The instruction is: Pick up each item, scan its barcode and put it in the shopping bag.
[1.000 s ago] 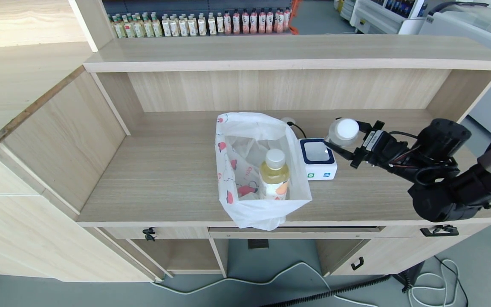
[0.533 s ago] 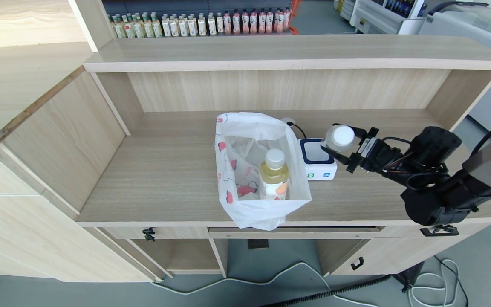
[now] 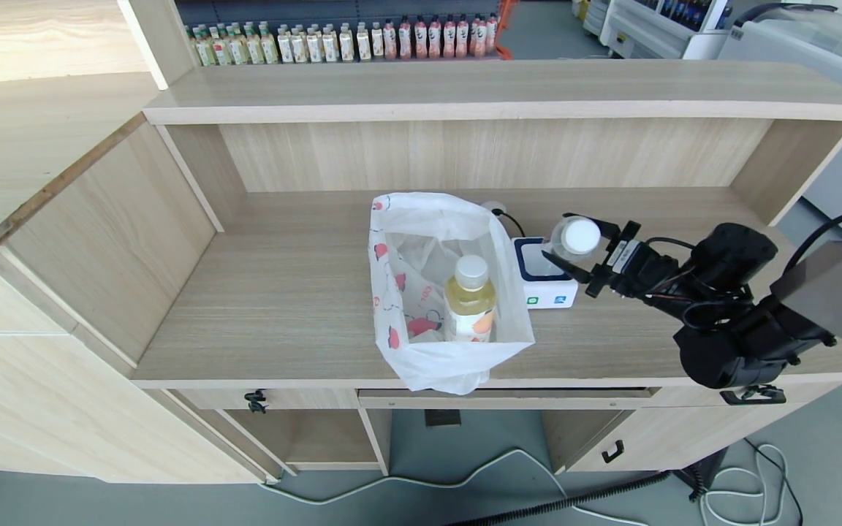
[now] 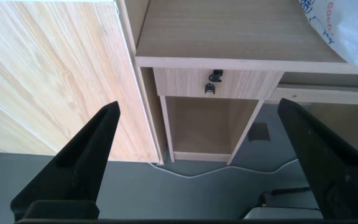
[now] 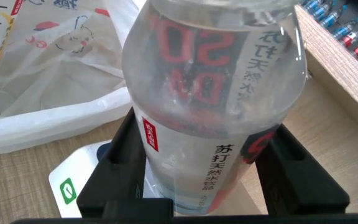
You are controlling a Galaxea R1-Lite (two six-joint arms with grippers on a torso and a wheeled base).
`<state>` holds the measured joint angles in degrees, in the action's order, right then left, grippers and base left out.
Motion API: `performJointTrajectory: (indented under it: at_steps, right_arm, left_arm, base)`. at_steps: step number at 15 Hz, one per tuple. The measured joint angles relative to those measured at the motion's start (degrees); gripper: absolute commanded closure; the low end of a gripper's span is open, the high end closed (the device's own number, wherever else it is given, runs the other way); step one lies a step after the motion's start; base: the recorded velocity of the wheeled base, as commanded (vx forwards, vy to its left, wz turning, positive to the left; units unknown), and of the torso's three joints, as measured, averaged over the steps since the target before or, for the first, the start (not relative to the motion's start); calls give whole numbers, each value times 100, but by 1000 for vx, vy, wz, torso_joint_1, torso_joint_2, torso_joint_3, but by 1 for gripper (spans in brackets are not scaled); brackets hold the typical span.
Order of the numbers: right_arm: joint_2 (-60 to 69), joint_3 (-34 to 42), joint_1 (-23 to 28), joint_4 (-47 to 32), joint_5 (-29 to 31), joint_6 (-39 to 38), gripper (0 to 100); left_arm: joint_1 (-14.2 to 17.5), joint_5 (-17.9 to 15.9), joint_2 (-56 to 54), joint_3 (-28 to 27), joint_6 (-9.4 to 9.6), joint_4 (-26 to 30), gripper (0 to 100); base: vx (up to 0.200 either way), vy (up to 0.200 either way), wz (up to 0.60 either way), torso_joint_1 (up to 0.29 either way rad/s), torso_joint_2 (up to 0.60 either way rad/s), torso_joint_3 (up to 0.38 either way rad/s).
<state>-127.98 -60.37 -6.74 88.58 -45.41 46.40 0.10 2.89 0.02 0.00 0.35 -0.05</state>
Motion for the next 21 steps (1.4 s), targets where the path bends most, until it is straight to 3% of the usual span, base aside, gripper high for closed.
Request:
performJointTrajectory:
  at_steps: [6, 9, 14, 21]
  right_arm:
    - [88, -112, 11, 89, 68, -373, 100]
    - [664, 91, 11, -110, 1096, -1520, 100]
    - [2297, 1139, -188, -1763, 2727, -3151, 100]
    - [4422, 1820, -781, -4358, 3917, -4781, 100]
  left_arm:
    - [-5, -2, 0, 0, -2, -2, 0]
    - [-2, -2, 0, 0, 0, -2, 0]
    - [-2, 0, 0, 0, -2, -2, 0]
    - [0, 0, 0, 0, -6, -2, 0]
  base:
    - [0, 0, 0, 0, 0, 0]
    - [0, 0, 0, 0, 0, 0]
    - [0, 0, 0, 0, 0, 0]
    - [0, 0, 0, 0, 0, 0]
